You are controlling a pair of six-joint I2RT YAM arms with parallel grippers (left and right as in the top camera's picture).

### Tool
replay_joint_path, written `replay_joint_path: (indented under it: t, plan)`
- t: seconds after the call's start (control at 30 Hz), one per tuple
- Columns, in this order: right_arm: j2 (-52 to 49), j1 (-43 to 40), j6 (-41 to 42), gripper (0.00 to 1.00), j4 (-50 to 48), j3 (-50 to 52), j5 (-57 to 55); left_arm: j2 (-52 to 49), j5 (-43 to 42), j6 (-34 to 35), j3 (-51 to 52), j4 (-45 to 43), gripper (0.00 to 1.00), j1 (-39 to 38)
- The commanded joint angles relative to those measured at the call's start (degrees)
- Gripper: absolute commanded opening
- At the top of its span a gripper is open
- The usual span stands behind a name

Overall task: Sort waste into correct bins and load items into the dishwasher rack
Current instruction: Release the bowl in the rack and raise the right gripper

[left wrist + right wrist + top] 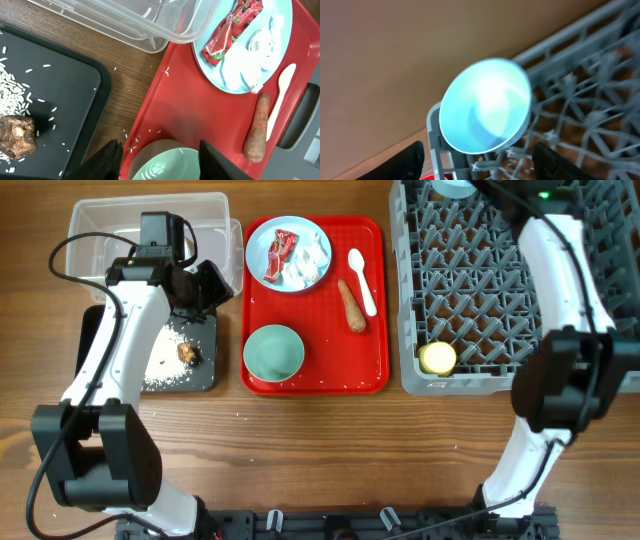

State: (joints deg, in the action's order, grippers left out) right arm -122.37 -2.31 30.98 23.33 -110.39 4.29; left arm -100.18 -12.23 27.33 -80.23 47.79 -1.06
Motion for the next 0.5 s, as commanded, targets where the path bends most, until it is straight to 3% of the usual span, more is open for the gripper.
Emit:
replay_joint_path:
  t: [0.0, 0.47]
  plan:
    - [-3.2, 0.3, 4.4, 0.66, -2.0, -0.2, 2.2, 0.7, 0.3, 0.1, -0.8, 0.2, 0.5, 0.2]
    - [-8.6, 0.0, 5.7, 0.54, -2.7, -0.2, -0.3, 0.7, 0.3, 0.1, -0.8, 0.3, 0.5, 0.2]
